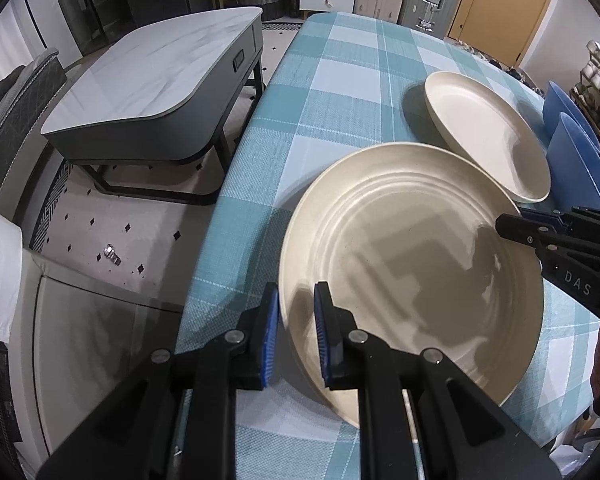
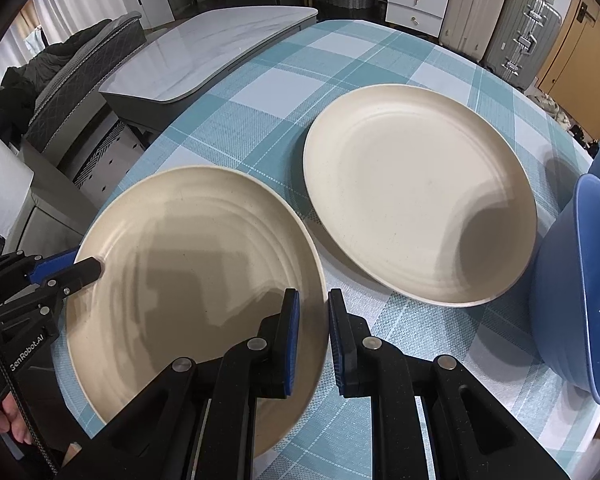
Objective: Organize plates and bowls
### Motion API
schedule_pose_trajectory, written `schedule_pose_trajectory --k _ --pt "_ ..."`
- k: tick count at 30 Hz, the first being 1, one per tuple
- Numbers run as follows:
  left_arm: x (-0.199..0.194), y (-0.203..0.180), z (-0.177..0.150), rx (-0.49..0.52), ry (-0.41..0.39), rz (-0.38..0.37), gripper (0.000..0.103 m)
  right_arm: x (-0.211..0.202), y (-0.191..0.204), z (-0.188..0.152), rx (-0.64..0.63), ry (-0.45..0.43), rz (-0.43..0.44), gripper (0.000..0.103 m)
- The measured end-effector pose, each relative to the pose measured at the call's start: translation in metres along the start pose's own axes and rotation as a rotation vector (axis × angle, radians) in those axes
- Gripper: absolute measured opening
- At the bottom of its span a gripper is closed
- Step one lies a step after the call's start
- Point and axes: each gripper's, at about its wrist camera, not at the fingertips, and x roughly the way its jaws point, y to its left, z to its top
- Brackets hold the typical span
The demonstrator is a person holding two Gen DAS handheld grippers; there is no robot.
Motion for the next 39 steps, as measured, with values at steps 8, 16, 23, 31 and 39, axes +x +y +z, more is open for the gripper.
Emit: schedule_pose_trajectory --k 8,16,23,31,39 --pt "0.004 -0.003 -0.002 0.006 0.001 0.008 0.015 0.003 0.002 -0.004 -0.008 -0.004 -0.009 0.015" --pt "0.005 -0.002 -0.002 0.008 -0.003 0.006 0.017 0.002 0.001 -0.007 -0.006 -0.013 -0.003 0.015" --pt "-0.005 -0.004 -0.003 0.018 -0.041 0.03 0.019 -0.009 -0.002 -0.009 0.001 -0.061 -0.007 0.015" --pt "-0.043 -0.007 -0.005 0.012 -0.145 0.049 0.022 -0.053 -0.006 -0.012 0.023 -0.198 0.01 0.015" --pt "-0.095 -0.035 -0.012 0.07 -0.302 0.002 0.047 -0.103 -0.006 -0.034 0.065 -0.328 0.042 0.016"
